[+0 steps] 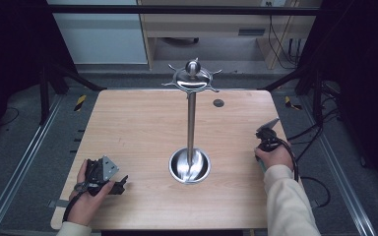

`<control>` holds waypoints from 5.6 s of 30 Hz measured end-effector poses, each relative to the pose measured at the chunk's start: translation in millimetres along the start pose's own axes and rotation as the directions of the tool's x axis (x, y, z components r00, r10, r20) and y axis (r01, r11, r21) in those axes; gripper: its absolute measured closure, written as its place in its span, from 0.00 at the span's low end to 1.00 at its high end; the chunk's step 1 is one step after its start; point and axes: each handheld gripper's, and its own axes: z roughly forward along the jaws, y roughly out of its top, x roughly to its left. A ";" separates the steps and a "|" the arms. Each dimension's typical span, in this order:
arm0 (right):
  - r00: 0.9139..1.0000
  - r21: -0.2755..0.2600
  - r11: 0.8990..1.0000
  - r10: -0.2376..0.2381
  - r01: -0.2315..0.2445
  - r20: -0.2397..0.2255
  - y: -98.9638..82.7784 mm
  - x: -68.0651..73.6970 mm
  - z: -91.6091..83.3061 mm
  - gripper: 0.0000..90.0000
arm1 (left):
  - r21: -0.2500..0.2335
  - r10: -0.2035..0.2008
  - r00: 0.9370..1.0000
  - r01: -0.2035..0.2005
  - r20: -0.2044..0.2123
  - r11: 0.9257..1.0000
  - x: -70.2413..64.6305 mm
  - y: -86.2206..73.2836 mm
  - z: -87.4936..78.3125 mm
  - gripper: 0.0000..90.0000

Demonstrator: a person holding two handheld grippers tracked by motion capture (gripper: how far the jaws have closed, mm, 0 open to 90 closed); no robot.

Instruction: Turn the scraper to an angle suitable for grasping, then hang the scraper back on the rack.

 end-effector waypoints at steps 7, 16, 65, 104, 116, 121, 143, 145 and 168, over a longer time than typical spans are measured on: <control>0.999 -0.038 0.999 -0.038 0.038 -0.004 -3.6 4.6 -9.7 0.82 | 0.005 0.008 1.000 -0.008 0.002 1.000 -1.0 0.2 0.5 0.04; 0.995 -0.161 0.984 -0.085 0.077 -0.043 -10.7 4.2 -45.4 0.82 | 0.007 0.011 1.000 -0.011 0.000 1.000 -0.8 -0.2 1.0 0.03; 0.889 -0.724 0.664 -0.429 0.188 -0.163 -30.1 43.4 -173.6 0.83 | 0.000 -0.055 0.998 0.055 -0.031 0.998 7.7 -7.8 1.8 0.03; 0.754 -0.813 0.528 -0.631 0.245 -0.183 -40.9 58.3 -229.6 0.83 | 0.013 -0.033 0.999 0.033 -0.026 0.999 4.1 -6.7 3.9 0.03; 0.731 -0.823 0.505 -0.660 0.261 -0.173 -40.2 63.3 -242.5 0.83 | 0.018 -0.025 0.999 0.025 -0.024 1.000 3.3 -6.6 4.2 0.03; 0.719 -0.828 0.495 -0.673 0.262 -0.175 -37.7 63.9 -247.9 0.83 | 0.022 -0.021 0.999 0.021 -0.028 1.000 3.7 -7.2 3.9 0.03; 0.676 -0.839 0.461 -0.719 0.289 -0.162 -33.1 77.1 -269.0 0.83 | 0.030 0.001 1.000 -0.001 -0.023 1.000 1.1 -5.6 4.8 0.03; 0.669 -0.841 0.454 -0.726 0.294 -0.158 -33.7 78.5 -271.4 0.83 | 0.030 0.002 1.000 -0.001 -0.023 1.000 1.1 -5.5 5.0 0.03; 0.627 -0.847 0.432 -0.763 0.312 -0.158 -32.3 94.1 -281.1 0.82 | 0.032 0.009 1.000 -0.009 -0.021 0.999 -0.2 -5.6 5.4 0.03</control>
